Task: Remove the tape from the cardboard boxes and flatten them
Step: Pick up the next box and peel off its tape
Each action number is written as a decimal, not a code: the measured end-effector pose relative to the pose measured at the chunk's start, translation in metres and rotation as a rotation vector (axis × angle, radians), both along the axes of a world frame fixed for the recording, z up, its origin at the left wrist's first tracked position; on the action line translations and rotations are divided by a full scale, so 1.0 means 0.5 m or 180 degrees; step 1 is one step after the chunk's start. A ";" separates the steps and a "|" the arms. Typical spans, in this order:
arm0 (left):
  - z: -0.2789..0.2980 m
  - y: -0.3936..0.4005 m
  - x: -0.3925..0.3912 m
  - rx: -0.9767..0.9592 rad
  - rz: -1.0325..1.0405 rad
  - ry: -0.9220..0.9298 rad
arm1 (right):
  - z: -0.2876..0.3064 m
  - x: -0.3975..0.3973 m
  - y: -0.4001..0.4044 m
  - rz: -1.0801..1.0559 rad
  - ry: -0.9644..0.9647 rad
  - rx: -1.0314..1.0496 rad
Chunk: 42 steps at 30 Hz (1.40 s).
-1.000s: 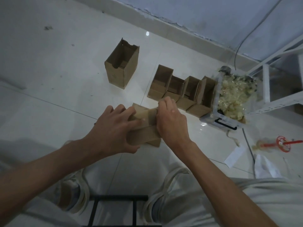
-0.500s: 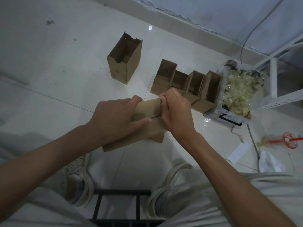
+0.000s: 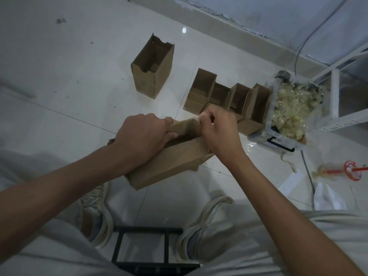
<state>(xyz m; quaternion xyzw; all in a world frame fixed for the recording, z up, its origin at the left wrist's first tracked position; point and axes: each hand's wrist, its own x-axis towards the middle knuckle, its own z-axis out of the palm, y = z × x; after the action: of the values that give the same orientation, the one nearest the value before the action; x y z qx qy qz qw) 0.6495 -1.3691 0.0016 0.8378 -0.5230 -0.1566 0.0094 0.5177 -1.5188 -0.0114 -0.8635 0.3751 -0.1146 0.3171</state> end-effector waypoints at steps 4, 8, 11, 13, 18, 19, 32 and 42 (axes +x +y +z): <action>-0.001 0.001 0.018 -0.0121 0.0005 -0.0341 | 0.003 -0.002 0.013 0.0177 -0.0261 -0.0010; 0.005 0.000 0.024 -0.0186 0.0019 -0.0438 | 0.004 -0.007 0.019 0.0305 -0.0204 -0.0213; 0.001 0.004 0.015 -0.0157 -0.0090 -0.0472 | 0.001 -0.008 0.015 0.0372 -0.0148 -0.0616; -0.002 0.006 0.013 -0.0203 -0.0041 -0.0300 | -0.005 -0.011 0.017 0.0460 -0.0244 -0.0757; -0.029 0.004 0.019 -0.0466 0.0460 0.1182 | -0.004 -0.010 0.028 0.0755 -0.0569 -0.0678; -0.039 0.003 0.023 -0.0462 0.0479 0.1367 | -0.001 -0.010 0.033 0.0769 -0.0648 -0.0556; -0.057 0.017 -0.020 -0.1336 0.0751 0.1549 | 0.021 -0.014 0.096 -0.0120 -0.1032 0.0466; -0.033 0.016 -0.007 -0.1549 0.0568 0.0948 | 0.049 -0.006 0.098 -0.0609 -0.1186 0.1626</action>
<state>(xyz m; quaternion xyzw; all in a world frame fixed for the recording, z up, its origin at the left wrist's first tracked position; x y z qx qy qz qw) 0.6462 -1.3612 -0.0151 0.8213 -0.4624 -0.1463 0.3003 0.5149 -1.4698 0.0129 -0.6810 0.4067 -0.2020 0.5744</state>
